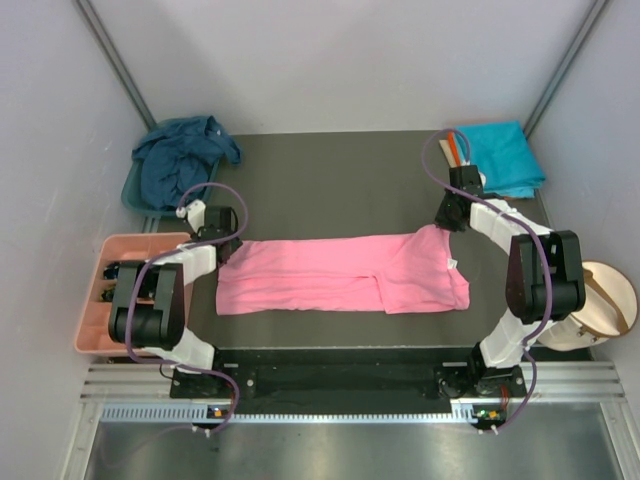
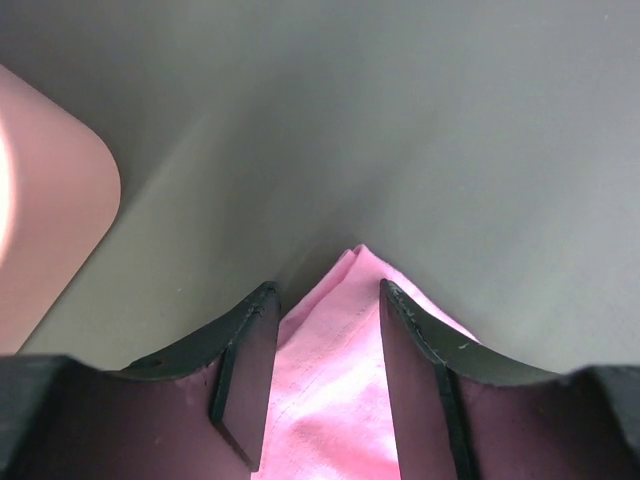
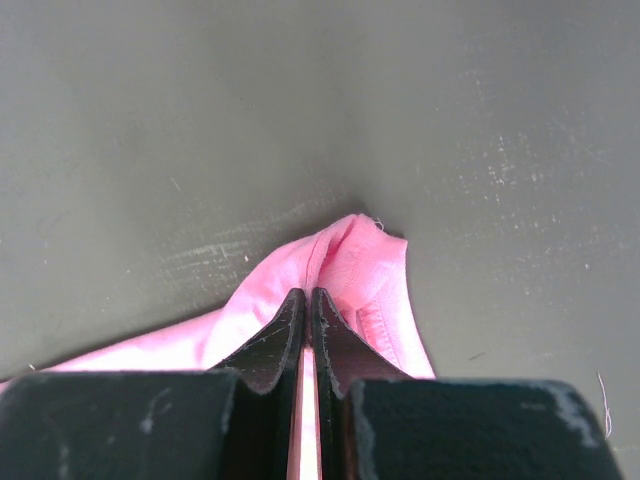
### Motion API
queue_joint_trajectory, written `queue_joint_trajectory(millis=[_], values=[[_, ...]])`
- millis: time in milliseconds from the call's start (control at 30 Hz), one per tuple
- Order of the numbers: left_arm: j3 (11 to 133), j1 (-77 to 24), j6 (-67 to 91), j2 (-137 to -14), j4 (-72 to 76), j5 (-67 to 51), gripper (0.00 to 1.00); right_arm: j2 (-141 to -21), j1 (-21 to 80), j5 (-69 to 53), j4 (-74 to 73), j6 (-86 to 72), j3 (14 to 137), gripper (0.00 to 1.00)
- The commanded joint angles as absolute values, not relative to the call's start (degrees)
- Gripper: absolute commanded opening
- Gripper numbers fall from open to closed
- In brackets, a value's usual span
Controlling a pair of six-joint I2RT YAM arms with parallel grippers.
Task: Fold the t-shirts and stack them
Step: Fold the other side of the tshirt into a rectangle
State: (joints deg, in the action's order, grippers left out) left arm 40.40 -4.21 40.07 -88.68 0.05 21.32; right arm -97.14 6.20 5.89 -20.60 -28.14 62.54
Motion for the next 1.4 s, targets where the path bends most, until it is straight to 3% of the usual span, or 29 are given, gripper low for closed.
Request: queue_joint_trajectory(millis=[0, 167, 300, 333, 367, 1367], values=[[42.45, -3.96, 39.99, -89.56, 2.72, 21.62, 0.49, -95.89, 5.45, 5.8, -19.78, -28.12, 63.37, 0.0], [42.8, -3.87, 39.99, -90.17, 2.55, 21.27, 0.42, -95.89, 5.36, 5.8, -19.95, -28.04, 63.37, 0.0], [42.63, -3.87, 39.99, -89.83, 2.29, 21.18, 0.21, -95.89, 5.36, 5.89, -19.78, -28.04, 63.28, 0.0], [42.63, -3.87, 39.99, -89.82, 2.2, 21.18, 0.06, -95.89, 5.27, 5.8, -19.69, -28.12, 63.28, 0.0], [42.63, -3.78, 40.08, -89.91, 2.11, 21.27, 0.0, -95.89, 5.36, 5.89, -19.69, -28.21, 63.28, 0.0], [43.68, -2.55, 40.25, -87.63, 0.26, 23.29, 0.0, -103.8, 2.64, 5.98, -20.92, -28.92, 74.88, 0.0]])
